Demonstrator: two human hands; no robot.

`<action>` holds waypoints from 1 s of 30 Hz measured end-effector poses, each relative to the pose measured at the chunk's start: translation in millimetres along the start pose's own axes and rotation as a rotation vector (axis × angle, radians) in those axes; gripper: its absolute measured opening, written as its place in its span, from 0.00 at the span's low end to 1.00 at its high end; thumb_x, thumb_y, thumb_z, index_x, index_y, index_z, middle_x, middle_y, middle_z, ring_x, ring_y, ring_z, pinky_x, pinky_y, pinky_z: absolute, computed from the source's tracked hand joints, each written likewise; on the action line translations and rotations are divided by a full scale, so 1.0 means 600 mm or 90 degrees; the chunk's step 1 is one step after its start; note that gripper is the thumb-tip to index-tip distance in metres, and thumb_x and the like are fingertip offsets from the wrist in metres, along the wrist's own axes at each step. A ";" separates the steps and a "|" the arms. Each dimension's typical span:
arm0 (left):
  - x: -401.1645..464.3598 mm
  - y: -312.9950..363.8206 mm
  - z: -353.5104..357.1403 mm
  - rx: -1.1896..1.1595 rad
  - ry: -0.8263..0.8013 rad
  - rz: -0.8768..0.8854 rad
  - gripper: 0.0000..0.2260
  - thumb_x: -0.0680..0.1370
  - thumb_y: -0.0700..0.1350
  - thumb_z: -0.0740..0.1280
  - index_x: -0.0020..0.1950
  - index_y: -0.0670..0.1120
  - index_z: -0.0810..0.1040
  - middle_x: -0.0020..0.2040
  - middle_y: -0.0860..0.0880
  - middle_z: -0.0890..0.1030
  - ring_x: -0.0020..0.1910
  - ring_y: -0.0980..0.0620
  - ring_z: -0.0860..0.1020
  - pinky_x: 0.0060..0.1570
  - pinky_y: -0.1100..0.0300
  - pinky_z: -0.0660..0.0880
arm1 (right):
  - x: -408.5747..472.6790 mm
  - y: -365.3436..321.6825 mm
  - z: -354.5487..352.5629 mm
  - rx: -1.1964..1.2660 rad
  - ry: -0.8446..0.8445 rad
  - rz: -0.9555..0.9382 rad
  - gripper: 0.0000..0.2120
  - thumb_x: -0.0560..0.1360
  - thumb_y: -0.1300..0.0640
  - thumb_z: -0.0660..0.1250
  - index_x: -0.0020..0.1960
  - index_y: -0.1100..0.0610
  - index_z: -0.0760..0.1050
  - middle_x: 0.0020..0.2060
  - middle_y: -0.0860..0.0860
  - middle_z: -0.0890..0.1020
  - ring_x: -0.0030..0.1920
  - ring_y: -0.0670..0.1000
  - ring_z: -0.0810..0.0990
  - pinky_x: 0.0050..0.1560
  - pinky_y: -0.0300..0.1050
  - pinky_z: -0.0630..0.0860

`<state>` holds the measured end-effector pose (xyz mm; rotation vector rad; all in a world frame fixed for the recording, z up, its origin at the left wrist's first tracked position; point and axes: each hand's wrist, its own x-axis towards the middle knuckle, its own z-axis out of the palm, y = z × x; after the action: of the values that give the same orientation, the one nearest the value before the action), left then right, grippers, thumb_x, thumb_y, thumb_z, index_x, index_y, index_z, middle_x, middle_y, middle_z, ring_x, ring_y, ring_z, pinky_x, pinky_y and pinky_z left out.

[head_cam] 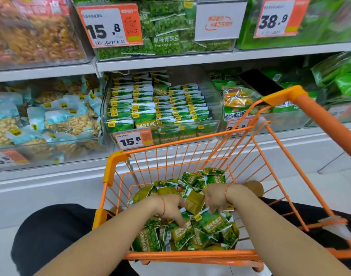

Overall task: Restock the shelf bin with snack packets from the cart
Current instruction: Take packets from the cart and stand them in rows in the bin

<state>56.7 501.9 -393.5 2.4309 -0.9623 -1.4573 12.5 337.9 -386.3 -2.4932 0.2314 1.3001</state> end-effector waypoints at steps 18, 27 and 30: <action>-0.023 -0.022 -0.077 -0.603 0.326 0.181 0.09 0.72 0.33 0.71 0.47 0.45 0.77 0.39 0.48 0.81 0.31 0.59 0.79 0.25 0.66 0.75 | -0.047 -0.041 -0.033 0.780 0.107 -0.133 0.17 0.79 0.45 0.59 0.62 0.53 0.72 0.50 0.48 0.78 0.52 0.50 0.78 0.43 0.46 0.81; 0.004 -0.021 -0.053 -0.441 0.545 0.065 0.03 0.78 0.43 0.67 0.44 0.48 0.78 0.40 0.52 0.77 0.36 0.54 0.76 0.30 0.65 0.72 | -0.026 -0.021 -0.028 0.751 0.190 -0.074 0.35 0.71 0.58 0.74 0.73 0.58 0.62 0.70 0.51 0.67 0.62 0.48 0.69 0.40 0.40 0.79; 0.019 -0.014 -0.031 -0.193 0.286 0.030 0.10 0.79 0.49 0.63 0.47 0.44 0.81 0.41 0.46 0.82 0.38 0.47 0.79 0.30 0.64 0.75 | -0.019 0.001 -0.031 0.762 0.272 -0.003 0.32 0.71 0.60 0.73 0.72 0.59 0.64 0.69 0.54 0.69 0.62 0.53 0.70 0.44 0.43 0.78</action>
<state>79.7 498.3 -396.0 2.3370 -0.6413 -0.8990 19.8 331.0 -367.2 -1.6313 0.8095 0.3389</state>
